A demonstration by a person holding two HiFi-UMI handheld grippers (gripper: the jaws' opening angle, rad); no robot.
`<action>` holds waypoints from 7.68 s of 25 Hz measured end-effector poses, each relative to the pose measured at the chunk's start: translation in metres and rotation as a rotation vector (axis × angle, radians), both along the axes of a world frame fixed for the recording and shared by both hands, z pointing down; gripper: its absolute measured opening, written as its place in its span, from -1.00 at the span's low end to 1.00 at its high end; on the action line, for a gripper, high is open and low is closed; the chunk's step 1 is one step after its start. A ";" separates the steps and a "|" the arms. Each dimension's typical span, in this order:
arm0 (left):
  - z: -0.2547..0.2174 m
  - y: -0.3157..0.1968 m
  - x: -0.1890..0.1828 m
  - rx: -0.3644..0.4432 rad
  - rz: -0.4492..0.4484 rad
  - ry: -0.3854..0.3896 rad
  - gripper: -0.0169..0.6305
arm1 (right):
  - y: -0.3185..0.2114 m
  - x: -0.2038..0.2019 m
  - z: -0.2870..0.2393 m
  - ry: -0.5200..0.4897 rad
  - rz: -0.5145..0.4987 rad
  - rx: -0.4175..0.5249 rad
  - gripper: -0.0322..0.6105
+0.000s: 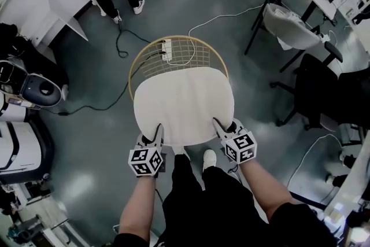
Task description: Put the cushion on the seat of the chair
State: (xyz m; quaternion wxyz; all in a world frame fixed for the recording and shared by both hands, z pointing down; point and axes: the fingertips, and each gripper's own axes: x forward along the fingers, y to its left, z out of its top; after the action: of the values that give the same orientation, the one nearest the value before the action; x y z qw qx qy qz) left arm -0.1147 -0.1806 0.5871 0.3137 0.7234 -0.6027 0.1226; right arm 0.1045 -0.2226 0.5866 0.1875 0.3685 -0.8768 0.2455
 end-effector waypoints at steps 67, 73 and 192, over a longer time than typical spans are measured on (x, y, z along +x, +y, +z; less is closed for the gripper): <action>0.308 -0.072 -0.039 -0.229 0.106 -0.126 -0.09 | -0.074 -0.038 0.338 0.378 0.195 -0.289 -0.27; 0.292 -0.065 -0.031 -0.216 0.113 -0.101 -0.11 | -0.074 -0.034 0.335 0.486 0.182 -0.283 0.34; -0.164 0.228 -0.003 0.251 0.386 -0.025 -0.90 | 0.264 -0.135 -0.171 0.024 0.026 0.224 -0.86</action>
State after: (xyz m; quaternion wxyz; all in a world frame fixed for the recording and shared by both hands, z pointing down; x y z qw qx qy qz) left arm -0.1175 0.0472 0.4228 0.1844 0.8572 -0.4674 0.1130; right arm -0.0303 0.0417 0.4155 0.1521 0.4016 -0.8916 0.1439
